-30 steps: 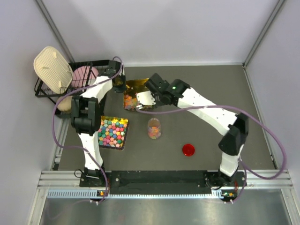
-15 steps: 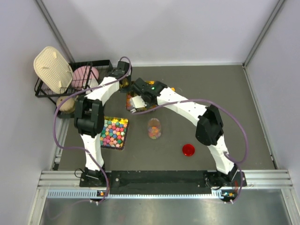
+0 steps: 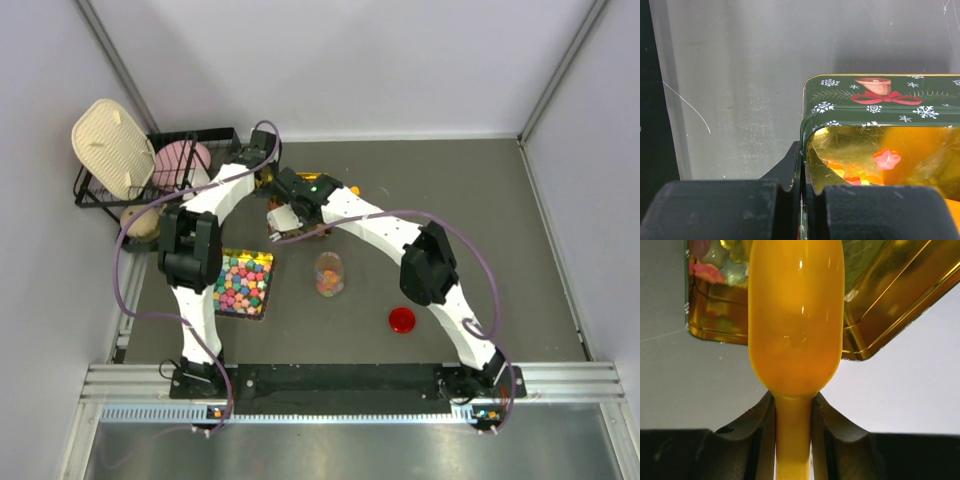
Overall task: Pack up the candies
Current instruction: Scoop the fake candies from the storage box.
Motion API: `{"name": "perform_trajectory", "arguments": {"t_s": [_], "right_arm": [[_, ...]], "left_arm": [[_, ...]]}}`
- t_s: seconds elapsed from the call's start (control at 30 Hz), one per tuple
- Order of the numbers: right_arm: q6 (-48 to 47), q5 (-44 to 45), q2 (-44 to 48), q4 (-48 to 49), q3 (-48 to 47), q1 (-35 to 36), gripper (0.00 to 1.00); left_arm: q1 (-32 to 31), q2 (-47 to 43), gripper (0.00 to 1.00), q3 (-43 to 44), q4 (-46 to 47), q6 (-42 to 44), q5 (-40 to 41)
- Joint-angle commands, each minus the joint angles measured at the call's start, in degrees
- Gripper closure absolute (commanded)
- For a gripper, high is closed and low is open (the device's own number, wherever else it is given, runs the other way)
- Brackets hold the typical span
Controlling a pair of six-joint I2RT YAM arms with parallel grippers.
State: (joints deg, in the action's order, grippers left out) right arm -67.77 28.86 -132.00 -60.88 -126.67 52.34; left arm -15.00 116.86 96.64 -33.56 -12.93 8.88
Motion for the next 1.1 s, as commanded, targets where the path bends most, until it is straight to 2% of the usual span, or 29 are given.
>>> {"name": "perform_trajectory", "arguments": {"t_s": [0.0, 0.23, 0.57, 0.87, 1.07], "right_arm": [[1.3, -2.6, -3.3, 0.8, -4.8, 0.1, 1.00], [4.2, -9.6, -5.2, 0.6, -4.5, 0.0, 1.00], [13.5, -20.3, -8.1, 2.3, -7.5, -1.8, 1.00], [20.6, -22.4, -8.2, 7.7, -6.2, -2.4, 1.00], [22.3, -23.9, -6.1, 10.8, -1.9, -2.9, 1.00]], "left_arm": [[-0.1, -4.7, 1.00, 2.9, 1.2, -0.9, -2.2], [-0.2, -5.5, 1.00, 2.4, 1.3, -0.5, -1.8], [0.0, -4.8, 1.00, 2.3, 1.0, -0.4, -1.9], [0.3, -3.7, 1.00, 2.4, 0.7, -0.7, -2.9], [0.4, -3.2, 1.00, 2.6, 0.6, -0.5, -3.2]]}}
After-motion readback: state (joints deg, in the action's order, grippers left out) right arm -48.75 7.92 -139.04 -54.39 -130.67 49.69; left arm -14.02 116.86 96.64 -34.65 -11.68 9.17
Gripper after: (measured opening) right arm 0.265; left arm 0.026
